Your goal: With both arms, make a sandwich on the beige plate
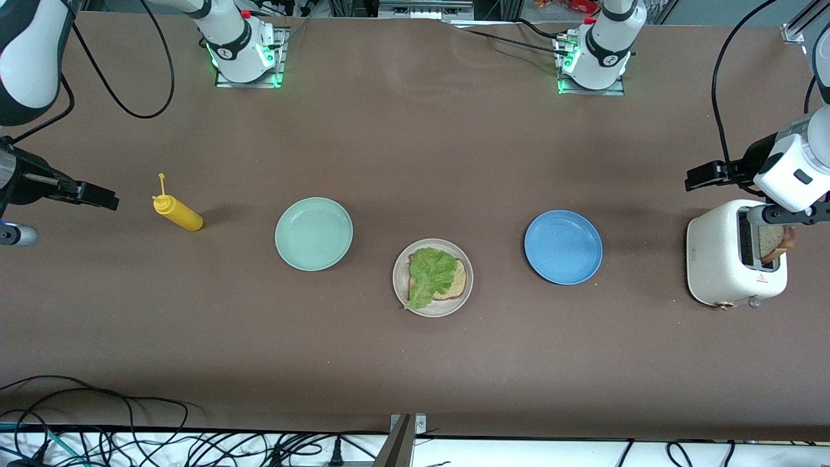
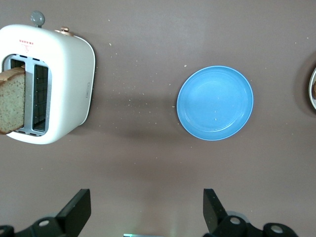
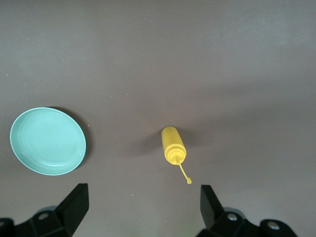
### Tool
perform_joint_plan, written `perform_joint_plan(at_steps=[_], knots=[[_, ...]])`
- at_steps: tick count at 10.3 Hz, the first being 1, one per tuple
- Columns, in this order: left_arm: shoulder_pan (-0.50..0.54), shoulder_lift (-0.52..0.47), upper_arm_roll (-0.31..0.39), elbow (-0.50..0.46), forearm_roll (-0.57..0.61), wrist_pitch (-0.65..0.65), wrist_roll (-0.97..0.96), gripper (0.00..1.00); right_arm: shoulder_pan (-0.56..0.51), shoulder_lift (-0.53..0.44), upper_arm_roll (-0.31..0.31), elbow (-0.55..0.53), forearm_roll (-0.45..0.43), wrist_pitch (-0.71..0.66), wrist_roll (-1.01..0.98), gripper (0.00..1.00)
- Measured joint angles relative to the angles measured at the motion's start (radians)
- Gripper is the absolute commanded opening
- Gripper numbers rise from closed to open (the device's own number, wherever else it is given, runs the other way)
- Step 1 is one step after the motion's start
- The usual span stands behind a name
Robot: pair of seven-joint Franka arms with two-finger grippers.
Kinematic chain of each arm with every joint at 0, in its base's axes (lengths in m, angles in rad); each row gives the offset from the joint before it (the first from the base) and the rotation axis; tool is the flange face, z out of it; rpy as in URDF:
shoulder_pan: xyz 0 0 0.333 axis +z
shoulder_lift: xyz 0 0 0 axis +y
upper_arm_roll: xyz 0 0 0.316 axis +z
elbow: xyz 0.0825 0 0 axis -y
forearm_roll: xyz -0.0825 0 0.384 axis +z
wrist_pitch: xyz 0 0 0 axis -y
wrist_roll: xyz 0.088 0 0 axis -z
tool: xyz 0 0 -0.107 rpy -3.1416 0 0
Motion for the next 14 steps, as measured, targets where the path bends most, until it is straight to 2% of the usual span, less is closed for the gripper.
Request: perform_joint_plan(at_steps=[4, 7, 8, 10, 11, 13, 14], knots=[[0.000, 0.002, 0.000, -0.001, 0.000, 0.008, 0.000, 1.00, -0.021, -0.004, -0.025, -0.003, 0.017, 0.027, -0.114, 1.00], [0.000, 0.003, 0.000, -0.001, 0.000, 0.009, 0.000, 1.00, -0.057, -0.003, -0.013, -0.007, 0.031, 0.031, -0.129, 1.00], [0.000, 0.004, 0.000, -0.001, 0.000, 0.010, 0.000, 1.00, -0.099, -0.005, 0.024, -0.007, 0.033, 0.032, -0.130, 1.00], [0.000, 0.006, 0.000, -0.001, 0.000, 0.011, 0.000, 1.00, -0.237, -0.008, 0.177, 0.001, 0.033, 0.038, -0.130, 1.00], [0.000, 0.007, 0.000, -0.001, 0.000, 0.011, 0.000, 1.00, -0.283, -0.008, 0.225, 0.010, 0.033, 0.041, -0.130, 1.00], [0.000, 0.007, 0.000, -0.001, 0.000, 0.011, 0.000, 1.00, -0.317, -0.010, 0.251, 0.024, 0.027, 0.041, -0.130, 1.00], [0.000, 0.007, 0.000, -0.001, 0.000, 0.012, 0.000, 1.00, -0.339, -0.017, 0.283, 0.027, 0.004, 0.041, -0.130, 1.00]])
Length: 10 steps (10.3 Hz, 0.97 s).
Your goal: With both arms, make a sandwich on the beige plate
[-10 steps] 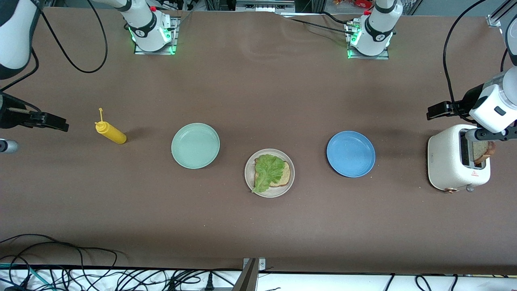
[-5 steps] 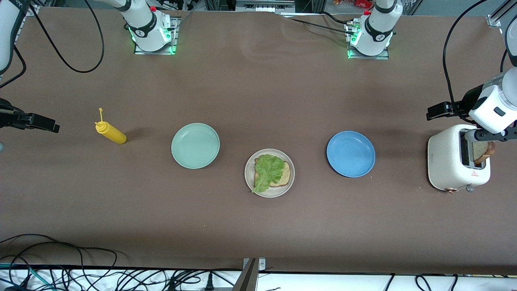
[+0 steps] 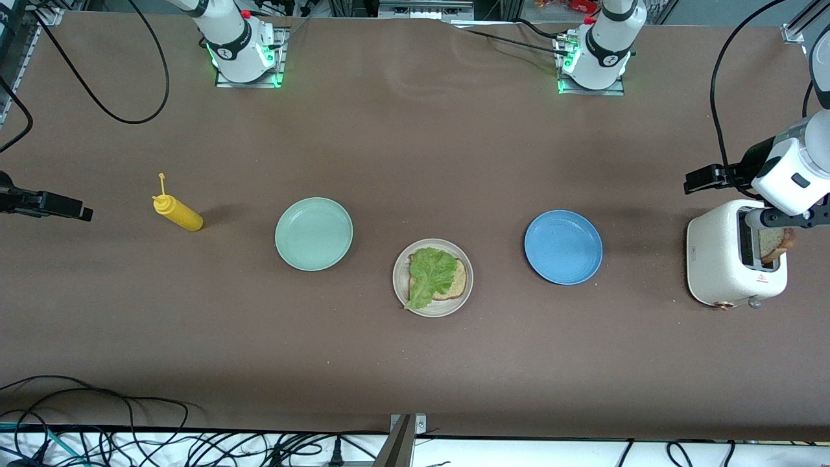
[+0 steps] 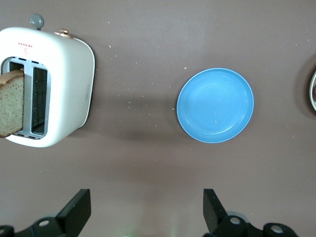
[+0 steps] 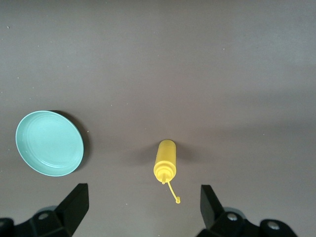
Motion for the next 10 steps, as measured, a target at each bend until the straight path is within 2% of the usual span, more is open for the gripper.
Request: perform_joint_plan(at_steps=[3, 4, 7, 10], knots=[[0.000, 0.001, 0.000, 0.000, 0.000, 0.004, 0.000, 1.00, -0.182, -0.047, 0.262, 0.009, -0.134, 0.000, 0.024, 1.00], [0.000, 0.001, 0.000, 0.000, 0.000, 0.005, 0.000, 1.00, -0.230, -0.062, 0.323, 0.009, -0.160, -0.001, 0.029, 1.00], [0.000, 0.002, 0.000, 0.000, 0.000, 0.005, 0.000, 1.00, -0.328, -0.084, 0.422, 0.001, -0.188, -0.002, 0.030, 1.00], [0.000, 0.002, 0.000, 0.000, 0.000, 0.006, 0.000, 1.00, -0.349, -0.115, 0.458, -0.041, -0.224, 0.017, 0.031, 1.00]])
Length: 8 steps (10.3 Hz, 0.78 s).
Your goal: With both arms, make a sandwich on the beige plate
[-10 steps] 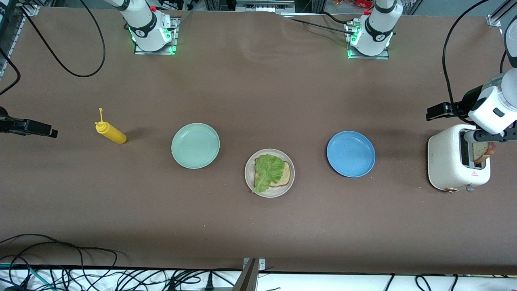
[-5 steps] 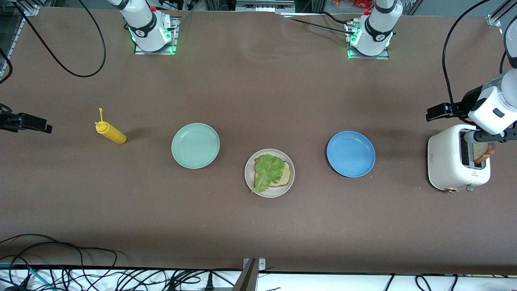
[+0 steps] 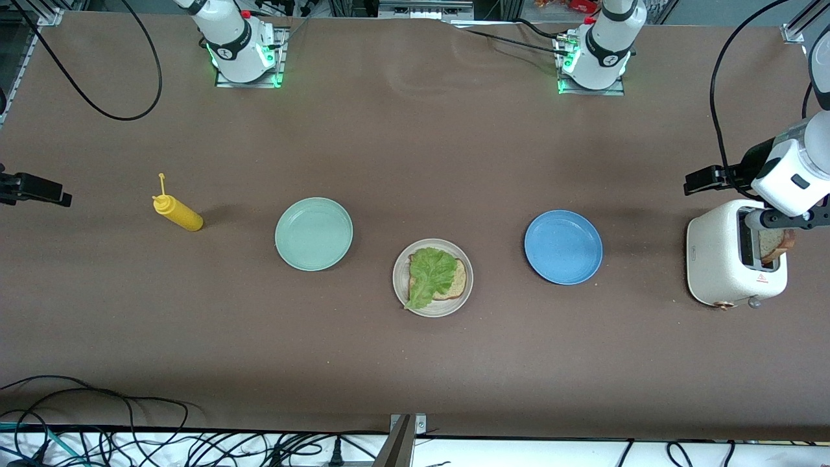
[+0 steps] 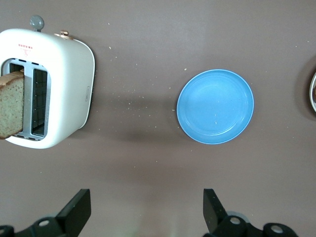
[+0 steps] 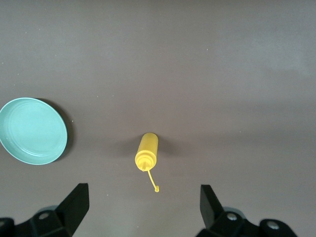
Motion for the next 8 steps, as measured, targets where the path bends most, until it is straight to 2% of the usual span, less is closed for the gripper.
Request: perform_joint_plan(at_steps=[3, 8], knots=[[0.000, 0.000, 0.000, 0.000, 0.000, 0.001, 0.000, 1.00, 0.000, -0.099, 0.003, -0.152, -0.003, 0.118, 0.000, 1.00], [0.000, 0.000, 0.000, 0.000, 0.000, 0.001, 0.000, 1.00, -0.003, -0.161, 0.002, -0.160, -0.006, 0.138, 0.000, 1.00]])
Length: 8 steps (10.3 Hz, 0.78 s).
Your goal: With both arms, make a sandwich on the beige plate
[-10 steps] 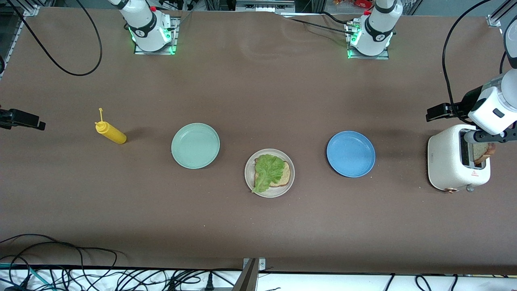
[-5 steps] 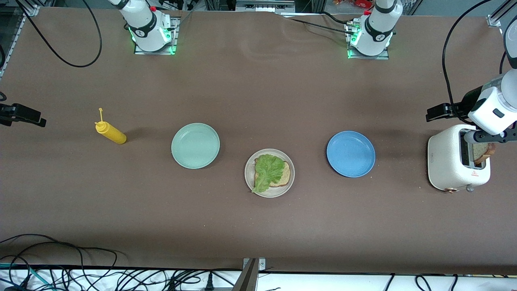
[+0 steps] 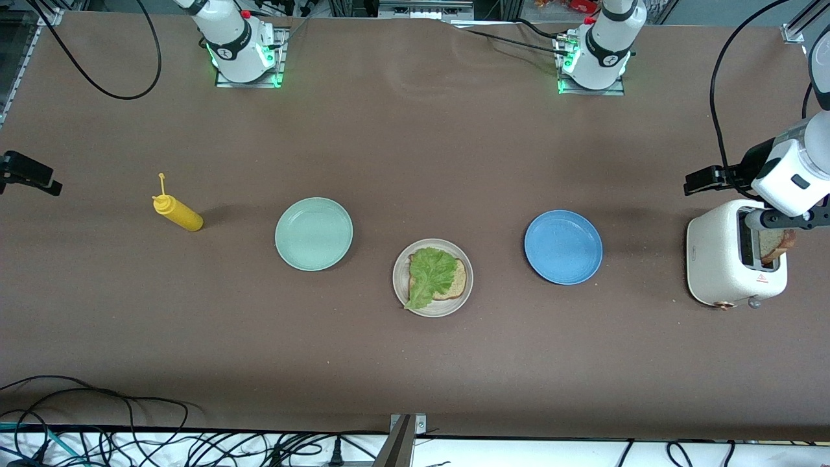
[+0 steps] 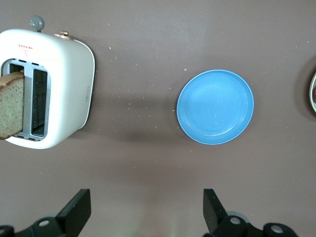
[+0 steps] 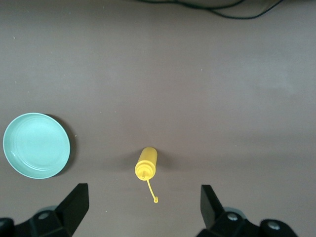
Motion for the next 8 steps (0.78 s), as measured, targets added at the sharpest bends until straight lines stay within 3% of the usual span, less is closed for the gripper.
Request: perform_joint_plan(at_steps=[5, 8], knots=[[0.000, 0.000, 0.000, 0.000, 0.000, 0.001, 0.000, 1.00, -0.008, -0.104, -0.050, 0.000, -0.003, -0.065, 0.000, 1.00], [0.000, 0.000, 0.000, 0.000, 0.000, 0.001, 0.000, 1.00, -0.006, -0.049, -0.042, -0.018, -0.003, -0.065, 0.000, 1.00]])
